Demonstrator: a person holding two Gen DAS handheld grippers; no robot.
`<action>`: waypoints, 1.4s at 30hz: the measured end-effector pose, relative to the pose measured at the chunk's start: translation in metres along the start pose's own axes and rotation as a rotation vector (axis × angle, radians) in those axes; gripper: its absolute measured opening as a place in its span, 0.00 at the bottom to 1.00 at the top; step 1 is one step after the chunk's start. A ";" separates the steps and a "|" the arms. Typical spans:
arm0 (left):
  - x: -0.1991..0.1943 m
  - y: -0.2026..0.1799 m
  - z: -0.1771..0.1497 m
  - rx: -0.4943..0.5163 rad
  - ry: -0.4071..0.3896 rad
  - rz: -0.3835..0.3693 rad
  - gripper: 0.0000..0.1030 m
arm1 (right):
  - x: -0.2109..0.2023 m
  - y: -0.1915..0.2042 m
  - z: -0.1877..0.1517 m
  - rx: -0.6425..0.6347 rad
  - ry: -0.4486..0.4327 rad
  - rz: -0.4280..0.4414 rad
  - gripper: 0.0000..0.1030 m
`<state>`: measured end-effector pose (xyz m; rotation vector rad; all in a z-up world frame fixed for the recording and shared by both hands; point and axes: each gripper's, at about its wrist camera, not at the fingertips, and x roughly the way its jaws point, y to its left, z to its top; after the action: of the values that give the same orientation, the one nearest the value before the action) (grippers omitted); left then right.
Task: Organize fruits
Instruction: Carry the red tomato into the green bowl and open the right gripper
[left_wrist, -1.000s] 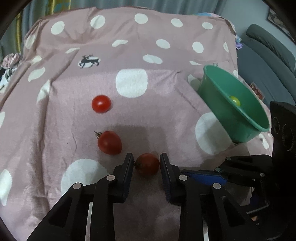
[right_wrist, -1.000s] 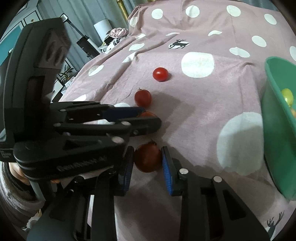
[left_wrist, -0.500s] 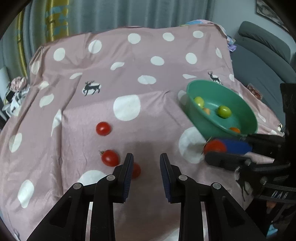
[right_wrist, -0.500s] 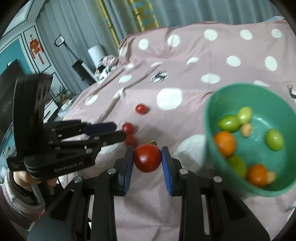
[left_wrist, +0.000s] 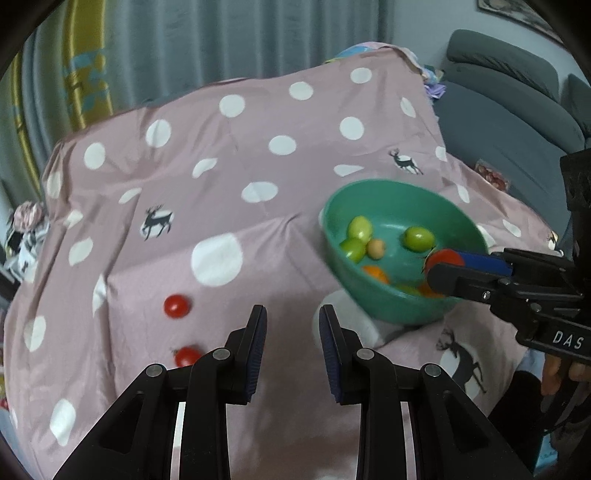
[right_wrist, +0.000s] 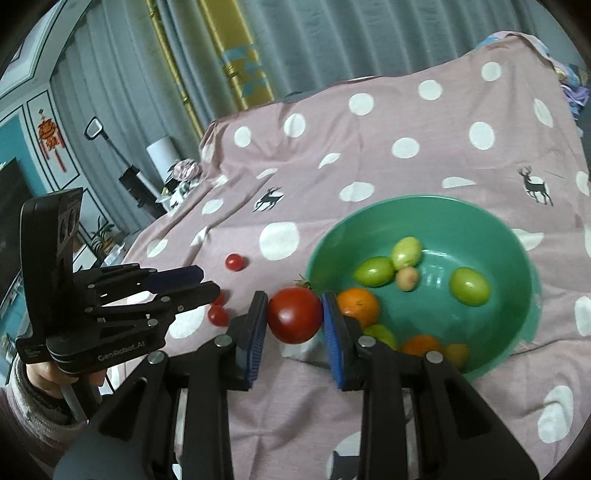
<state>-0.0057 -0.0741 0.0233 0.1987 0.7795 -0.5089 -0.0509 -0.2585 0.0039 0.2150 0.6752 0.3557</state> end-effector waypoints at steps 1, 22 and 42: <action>0.001 -0.003 0.003 0.005 -0.003 -0.003 0.29 | -0.001 -0.003 0.000 0.005 -0.004 -0.004 0.29; 0.061 -0.073 0.052 0.142 0.001 -0.059 0.29 | -0.005 -0.061 -0.001 0.098 -0.035 -0.134 0.30; 0.084 -0.077 0.046 0.158 0.041 -0.006 0.29 | 0.004 -0.075 -0.004 0.128 -0.008 -0.181 0.36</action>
<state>0.0338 -0.1873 -0.0031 0.3542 0.7806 -0.5739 -0.0316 -0.3258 -0.0247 0.2747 0.7044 0.1384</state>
